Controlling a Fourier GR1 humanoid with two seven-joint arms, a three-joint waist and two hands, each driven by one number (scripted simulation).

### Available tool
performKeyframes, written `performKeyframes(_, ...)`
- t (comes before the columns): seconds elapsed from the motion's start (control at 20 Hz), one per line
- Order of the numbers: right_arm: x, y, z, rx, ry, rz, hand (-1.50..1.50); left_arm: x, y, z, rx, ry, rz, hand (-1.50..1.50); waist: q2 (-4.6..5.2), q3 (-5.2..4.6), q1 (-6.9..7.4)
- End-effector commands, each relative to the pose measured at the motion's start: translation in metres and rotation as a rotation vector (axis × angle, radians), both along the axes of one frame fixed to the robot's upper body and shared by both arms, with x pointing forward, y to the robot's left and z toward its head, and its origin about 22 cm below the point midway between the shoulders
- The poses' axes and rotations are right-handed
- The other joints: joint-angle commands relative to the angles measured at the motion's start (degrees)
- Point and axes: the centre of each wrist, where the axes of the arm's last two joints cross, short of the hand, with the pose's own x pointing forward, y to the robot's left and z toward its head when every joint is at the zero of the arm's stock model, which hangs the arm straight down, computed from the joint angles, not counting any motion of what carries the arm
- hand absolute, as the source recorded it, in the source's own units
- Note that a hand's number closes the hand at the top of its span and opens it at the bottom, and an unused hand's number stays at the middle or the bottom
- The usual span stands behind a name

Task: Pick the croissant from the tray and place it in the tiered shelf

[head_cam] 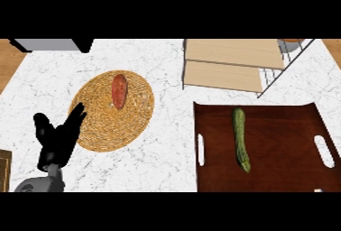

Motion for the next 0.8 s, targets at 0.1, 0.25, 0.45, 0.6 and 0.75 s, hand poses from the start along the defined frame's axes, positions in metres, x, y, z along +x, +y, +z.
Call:
performKeyframes(0.1,-0.02,-0.053,0.023,0.094,-0.07,-0.197,-1.5,0.0,-0.004,-0.002,-0.036,0.066,-0.013,0.0,0.21,-0.41,-0.31)
performKeyframes(0.25,-0.039,-0.088,0.016,0.164,-0.079,-0.217,-1.5,-0.011,-0.001,-0.025,-0.024,0.082,0.002,0.0,-0.11,-0.42,-1.66)
performKeyframes(0.45,-0.065,-0.137,0.01,0.186,-0.086,-0.222,-1.5,-0.016,0.01,-0.012,-0.025,0.075,0.031,0.0,-0.13,-0.35,-1.14)
performKeyframes(0.6,-0.086,-0.165,0.0,0.187,-0.044,-0.181,-1.5,-0.015,0.011,-0.01,-0.037,0.074,0.04,0.0,-0.15,-0.35,-1.44)
performKeyframes(0.75,-0.096,-0.175,0.006,0.193,-0.059,-0.16,-1.5,-0.005,0.001,-0.017,-0.03,0.091,0.031,0.0,0.08,-0.41,-1.17)
